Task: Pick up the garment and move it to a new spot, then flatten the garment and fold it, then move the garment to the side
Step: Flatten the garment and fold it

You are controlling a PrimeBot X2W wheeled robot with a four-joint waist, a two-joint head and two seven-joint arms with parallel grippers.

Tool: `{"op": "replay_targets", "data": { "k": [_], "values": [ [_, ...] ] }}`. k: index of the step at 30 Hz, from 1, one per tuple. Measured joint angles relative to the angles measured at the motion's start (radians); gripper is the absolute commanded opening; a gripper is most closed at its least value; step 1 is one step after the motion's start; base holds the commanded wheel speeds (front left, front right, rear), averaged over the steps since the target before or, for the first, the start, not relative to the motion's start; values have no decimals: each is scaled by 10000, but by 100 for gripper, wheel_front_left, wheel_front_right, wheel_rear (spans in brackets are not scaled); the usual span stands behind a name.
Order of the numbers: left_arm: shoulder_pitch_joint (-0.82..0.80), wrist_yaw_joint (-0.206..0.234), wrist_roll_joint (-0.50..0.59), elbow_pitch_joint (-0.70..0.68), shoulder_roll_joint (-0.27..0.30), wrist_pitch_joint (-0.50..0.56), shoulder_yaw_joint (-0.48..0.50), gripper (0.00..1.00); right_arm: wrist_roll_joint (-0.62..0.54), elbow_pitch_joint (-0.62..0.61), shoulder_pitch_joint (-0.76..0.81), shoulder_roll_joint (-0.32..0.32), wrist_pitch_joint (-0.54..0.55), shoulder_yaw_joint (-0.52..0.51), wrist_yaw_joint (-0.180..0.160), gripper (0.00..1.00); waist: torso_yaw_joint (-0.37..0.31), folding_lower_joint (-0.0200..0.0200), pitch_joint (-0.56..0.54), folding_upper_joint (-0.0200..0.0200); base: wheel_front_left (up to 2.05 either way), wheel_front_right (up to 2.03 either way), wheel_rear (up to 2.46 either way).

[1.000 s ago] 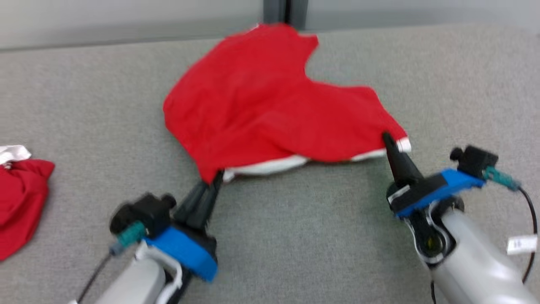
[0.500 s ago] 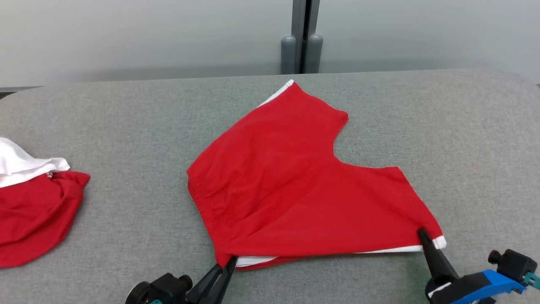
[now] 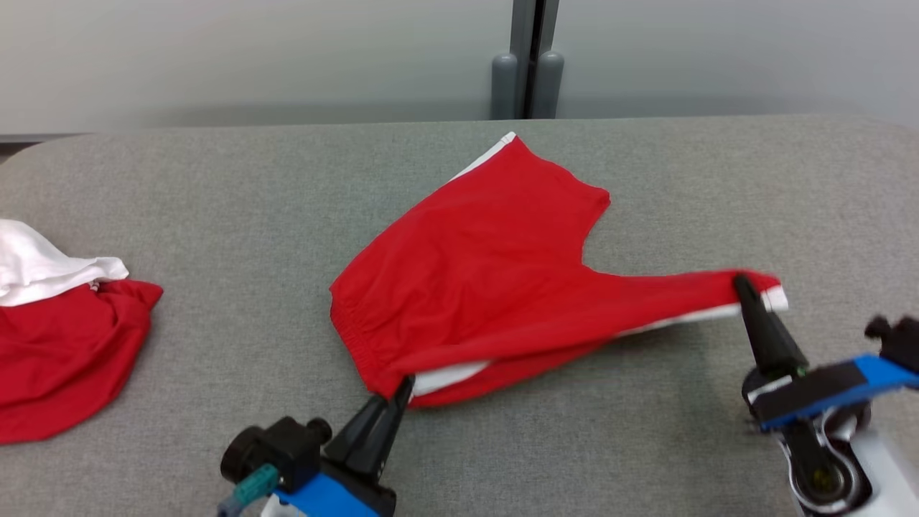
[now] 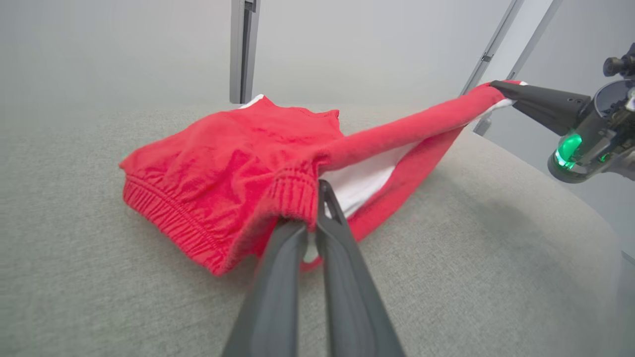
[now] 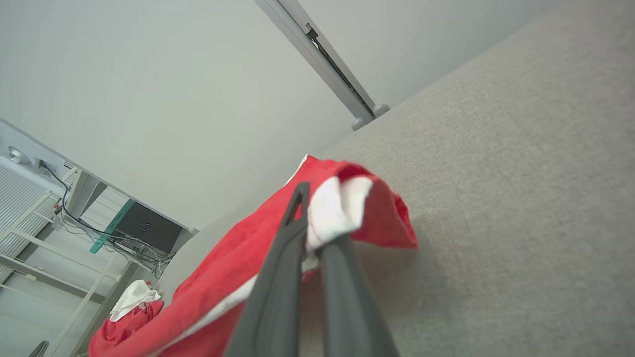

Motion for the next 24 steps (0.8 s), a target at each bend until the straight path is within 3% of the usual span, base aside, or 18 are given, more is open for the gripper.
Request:
{"op": "replay_targets", "data": {
  "k": [9,17,24],
  "values": [
    [-1325,-4,94,309,-188,0,324,0,-1593,1377,-3071,905,1373,-520,0,0,375,0,600,3,0,0,0],
    [-2884,-40,-117,855,-410,0,355,0,-2723,3967,-6206,1453,1933,-899,0,0,872,2,1519,3,0,0,0],
    [-3992,-40,-337,1427,-723,0,477,0,-3580,6397,-8410,1674,1670,-1129,0,0,1313,2,2411,4,0,0,0]
  ]
}}
